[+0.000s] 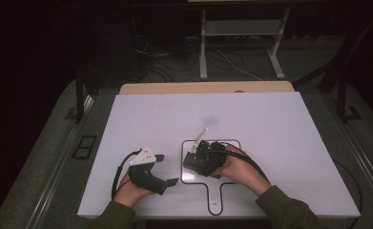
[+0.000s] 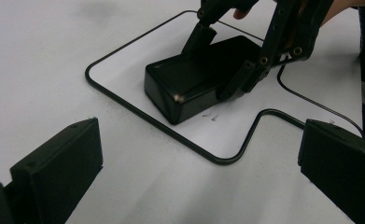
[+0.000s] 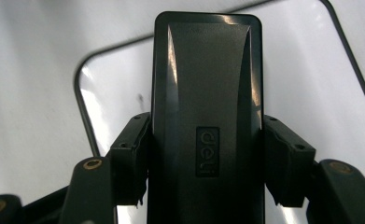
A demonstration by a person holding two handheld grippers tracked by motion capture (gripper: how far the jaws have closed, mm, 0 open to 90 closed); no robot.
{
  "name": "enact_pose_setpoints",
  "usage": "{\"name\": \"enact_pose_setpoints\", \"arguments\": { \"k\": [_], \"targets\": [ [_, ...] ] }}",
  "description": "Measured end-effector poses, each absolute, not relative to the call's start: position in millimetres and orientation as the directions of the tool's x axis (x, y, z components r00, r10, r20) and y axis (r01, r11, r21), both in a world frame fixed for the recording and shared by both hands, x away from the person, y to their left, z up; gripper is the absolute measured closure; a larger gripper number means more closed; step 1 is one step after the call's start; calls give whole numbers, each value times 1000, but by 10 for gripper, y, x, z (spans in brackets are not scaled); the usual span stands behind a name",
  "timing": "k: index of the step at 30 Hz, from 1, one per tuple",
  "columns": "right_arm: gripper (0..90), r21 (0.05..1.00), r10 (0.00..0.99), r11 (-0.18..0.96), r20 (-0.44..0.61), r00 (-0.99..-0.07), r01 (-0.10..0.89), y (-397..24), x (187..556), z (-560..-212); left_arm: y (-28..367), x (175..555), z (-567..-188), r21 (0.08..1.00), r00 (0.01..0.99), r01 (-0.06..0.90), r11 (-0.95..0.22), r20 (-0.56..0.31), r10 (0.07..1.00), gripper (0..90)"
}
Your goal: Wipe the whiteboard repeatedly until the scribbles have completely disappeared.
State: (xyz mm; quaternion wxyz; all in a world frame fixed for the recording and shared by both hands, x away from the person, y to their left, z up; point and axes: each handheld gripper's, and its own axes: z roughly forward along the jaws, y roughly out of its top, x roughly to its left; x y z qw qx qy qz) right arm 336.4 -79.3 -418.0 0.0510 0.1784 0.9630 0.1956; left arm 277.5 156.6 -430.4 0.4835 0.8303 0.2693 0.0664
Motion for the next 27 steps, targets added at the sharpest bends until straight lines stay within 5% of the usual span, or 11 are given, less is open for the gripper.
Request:
{"name": "enact_pose_setpoints", "arguments": {
  "k": [8, 21, 27],
  "targets": [
    [387, 393, 297, 881, -22, -955, 264, -594, 3260, -4178, 1574, 2775, -4302, 839, 847, 379, -391, -145, 511, 0],
    [387, 386, 388, 854, -26, -921, 349, -659, 3540, -4175, 1572, 2771, -4311, 839, 845, 385, -385, -152, 513, 0],
    [387, 390, 344, 868, -27, -939, 307, -562, 3419, -4177, 1565, 2772, -4312, 838, 846, 383, -388, -150, 511, 0]
  ]
}}
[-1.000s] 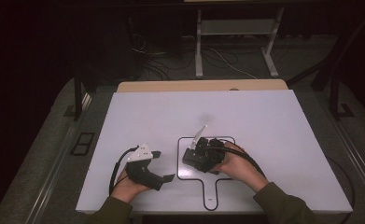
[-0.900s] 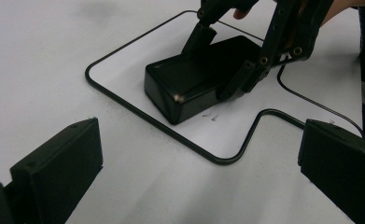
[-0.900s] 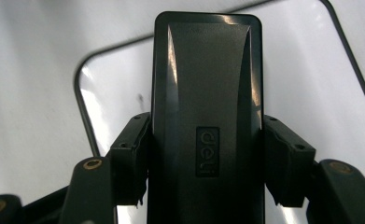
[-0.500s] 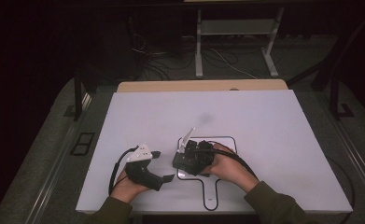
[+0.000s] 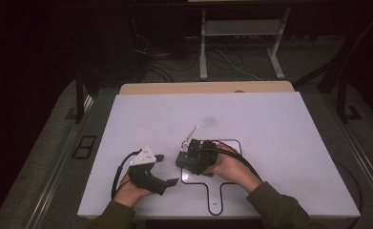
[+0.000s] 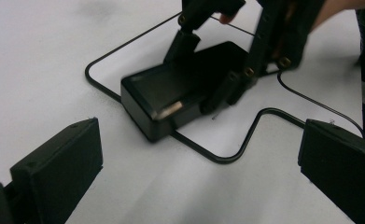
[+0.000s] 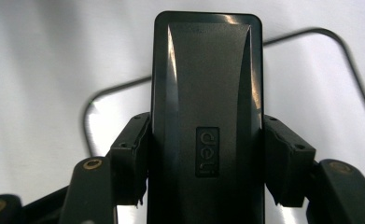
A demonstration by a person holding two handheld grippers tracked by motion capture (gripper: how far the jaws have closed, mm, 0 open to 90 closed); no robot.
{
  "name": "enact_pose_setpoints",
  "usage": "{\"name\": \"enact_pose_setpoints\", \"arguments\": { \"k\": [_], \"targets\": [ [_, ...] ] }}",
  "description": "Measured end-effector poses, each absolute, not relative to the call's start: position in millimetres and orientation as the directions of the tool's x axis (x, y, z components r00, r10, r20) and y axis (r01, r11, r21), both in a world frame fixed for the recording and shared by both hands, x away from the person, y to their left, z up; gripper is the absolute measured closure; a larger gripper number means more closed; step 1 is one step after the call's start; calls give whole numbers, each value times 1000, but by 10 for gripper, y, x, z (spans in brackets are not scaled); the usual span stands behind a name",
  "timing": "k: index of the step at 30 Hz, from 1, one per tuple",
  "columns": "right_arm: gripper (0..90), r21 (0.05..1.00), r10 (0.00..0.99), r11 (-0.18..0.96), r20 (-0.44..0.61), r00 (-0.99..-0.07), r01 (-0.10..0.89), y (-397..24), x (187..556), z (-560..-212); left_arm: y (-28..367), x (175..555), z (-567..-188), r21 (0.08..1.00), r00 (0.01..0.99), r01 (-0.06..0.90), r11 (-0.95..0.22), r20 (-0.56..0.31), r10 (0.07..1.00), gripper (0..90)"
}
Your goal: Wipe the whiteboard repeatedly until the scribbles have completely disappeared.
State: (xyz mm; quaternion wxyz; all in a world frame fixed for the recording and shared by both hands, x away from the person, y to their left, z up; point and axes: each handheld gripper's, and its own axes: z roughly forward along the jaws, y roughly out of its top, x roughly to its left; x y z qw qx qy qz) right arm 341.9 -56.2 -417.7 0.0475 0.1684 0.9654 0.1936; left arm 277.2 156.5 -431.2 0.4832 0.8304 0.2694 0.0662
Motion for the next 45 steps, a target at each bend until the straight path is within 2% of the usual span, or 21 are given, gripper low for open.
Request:
{"name": "enact_pose_setpoints", "arguments": {
  "k": [6, 20, 32, 45],
  "targets": [
    [387, 377, 289, 890, -26, -957, 258, -460, 3283, -4171, 1562, 2775, -4311, 838, 847, 382, -391, -148, 510, 0],
    [387, 379, 354, 870, -38, -934, 314, -508, 3490, -4179, 1572, 2774, -4311, 836, 845, 387, -389, -152, 513, 0],
    [387, 361, 274, 900, -31, -961, 245, -488, 3228, -4170, 1571, 2775, -4310, 838, 846, 381, -391, -146, 512, 0],
    [386, 400, 291, 878, -9, -957, 263, -639, 3271, -4144, 1582, 2775, -4314, 837, 847, 381, -392, -146, 511, 0]
  ]
}}
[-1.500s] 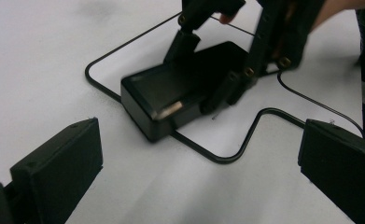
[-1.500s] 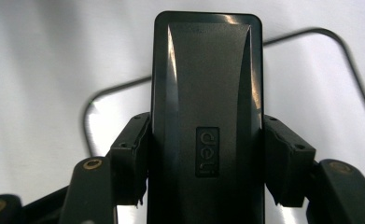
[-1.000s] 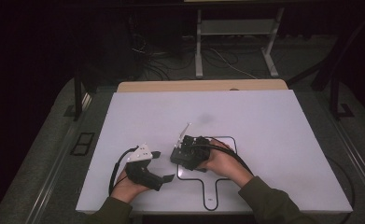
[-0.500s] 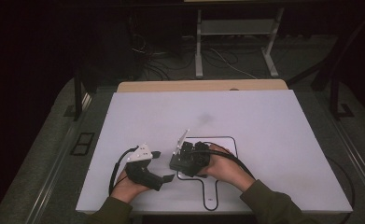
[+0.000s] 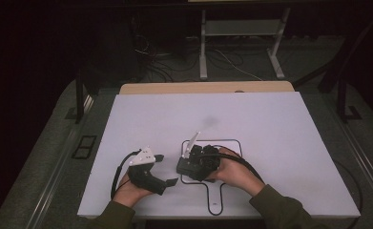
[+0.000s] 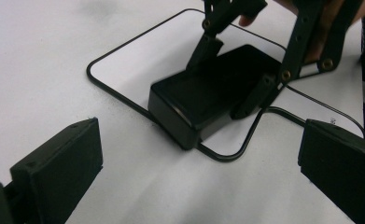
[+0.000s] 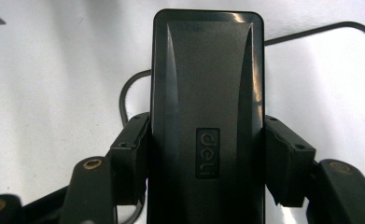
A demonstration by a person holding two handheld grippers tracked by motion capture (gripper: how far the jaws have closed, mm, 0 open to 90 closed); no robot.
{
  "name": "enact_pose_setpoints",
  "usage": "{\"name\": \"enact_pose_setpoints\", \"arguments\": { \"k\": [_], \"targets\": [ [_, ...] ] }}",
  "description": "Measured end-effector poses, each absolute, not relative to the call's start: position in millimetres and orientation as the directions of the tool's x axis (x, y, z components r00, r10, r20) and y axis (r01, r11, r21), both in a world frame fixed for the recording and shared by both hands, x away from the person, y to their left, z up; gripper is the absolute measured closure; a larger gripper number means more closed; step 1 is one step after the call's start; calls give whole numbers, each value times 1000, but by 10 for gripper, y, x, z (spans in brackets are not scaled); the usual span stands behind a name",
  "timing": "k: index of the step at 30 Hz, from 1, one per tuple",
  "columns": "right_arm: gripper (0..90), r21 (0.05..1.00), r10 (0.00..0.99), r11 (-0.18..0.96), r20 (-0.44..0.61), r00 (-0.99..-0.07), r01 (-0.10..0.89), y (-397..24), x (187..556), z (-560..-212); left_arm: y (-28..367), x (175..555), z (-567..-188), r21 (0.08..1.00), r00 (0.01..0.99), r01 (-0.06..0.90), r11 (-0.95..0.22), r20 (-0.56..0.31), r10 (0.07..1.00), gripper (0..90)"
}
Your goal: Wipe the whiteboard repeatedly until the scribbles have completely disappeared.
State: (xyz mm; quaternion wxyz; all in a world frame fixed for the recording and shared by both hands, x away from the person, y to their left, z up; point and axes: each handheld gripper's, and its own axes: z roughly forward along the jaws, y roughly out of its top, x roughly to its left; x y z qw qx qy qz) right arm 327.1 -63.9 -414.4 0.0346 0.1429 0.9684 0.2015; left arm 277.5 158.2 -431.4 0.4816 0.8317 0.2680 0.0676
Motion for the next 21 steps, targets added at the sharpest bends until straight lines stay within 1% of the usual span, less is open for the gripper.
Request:
{"name": "enact_pose_setpoints", "arguments": {
  "k": [10, 21],
  "targets": [
    [385, 445, 313, 848, 15, -950, 286, -853, 3383, -4063, 1588, 2762, -4315, 836, 845, 384, -392, -147, 514, 0],
    [385, 487, 366, 806, 39, -930, 337, -1089, 3502, -3984, 1608, 2765, -4340, 830, 844, 388, -400, -145, 517, 0]
  ]
}}
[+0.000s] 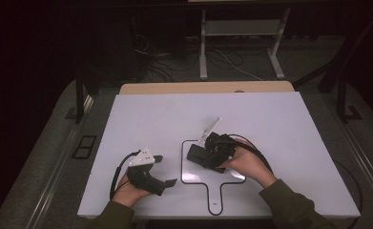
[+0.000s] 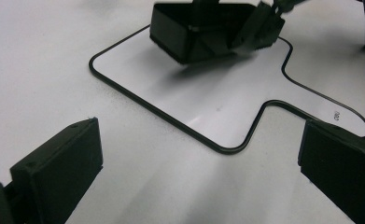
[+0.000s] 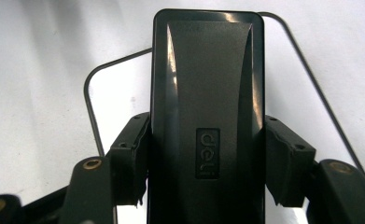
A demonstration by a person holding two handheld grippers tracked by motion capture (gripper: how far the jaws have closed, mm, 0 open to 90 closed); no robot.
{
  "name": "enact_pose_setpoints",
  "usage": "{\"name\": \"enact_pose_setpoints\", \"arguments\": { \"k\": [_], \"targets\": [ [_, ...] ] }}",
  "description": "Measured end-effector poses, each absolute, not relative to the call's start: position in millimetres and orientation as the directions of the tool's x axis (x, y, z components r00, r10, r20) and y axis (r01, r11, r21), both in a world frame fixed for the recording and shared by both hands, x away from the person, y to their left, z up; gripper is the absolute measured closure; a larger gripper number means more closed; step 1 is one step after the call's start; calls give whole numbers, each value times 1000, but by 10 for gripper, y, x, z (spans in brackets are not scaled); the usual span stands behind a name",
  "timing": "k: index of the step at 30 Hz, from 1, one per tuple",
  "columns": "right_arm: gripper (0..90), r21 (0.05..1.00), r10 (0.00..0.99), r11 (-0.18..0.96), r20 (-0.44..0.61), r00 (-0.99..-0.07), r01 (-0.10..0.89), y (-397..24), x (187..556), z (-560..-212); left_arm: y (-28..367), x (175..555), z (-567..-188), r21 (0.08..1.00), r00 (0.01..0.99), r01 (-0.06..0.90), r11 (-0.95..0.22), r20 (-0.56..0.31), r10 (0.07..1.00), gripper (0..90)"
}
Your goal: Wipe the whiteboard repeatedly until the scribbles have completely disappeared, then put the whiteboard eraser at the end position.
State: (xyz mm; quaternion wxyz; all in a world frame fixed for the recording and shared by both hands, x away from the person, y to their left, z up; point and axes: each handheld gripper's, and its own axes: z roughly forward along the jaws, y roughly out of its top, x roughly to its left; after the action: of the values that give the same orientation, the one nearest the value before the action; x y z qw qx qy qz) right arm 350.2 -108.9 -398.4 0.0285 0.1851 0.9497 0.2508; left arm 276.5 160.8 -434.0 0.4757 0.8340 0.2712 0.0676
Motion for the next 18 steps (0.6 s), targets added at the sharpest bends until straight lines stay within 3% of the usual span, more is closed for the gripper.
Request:
{"name": "enact_pose_setpoints", "arguments": {
  "k": [18],
  "targets": [
    [385, 538, 432, 745, 62, -900, 395, -1325, 3640, -3880, 1612, 2754, -4357, 830, 845, 389, -400, -149, 513, 0]
  ]
}}
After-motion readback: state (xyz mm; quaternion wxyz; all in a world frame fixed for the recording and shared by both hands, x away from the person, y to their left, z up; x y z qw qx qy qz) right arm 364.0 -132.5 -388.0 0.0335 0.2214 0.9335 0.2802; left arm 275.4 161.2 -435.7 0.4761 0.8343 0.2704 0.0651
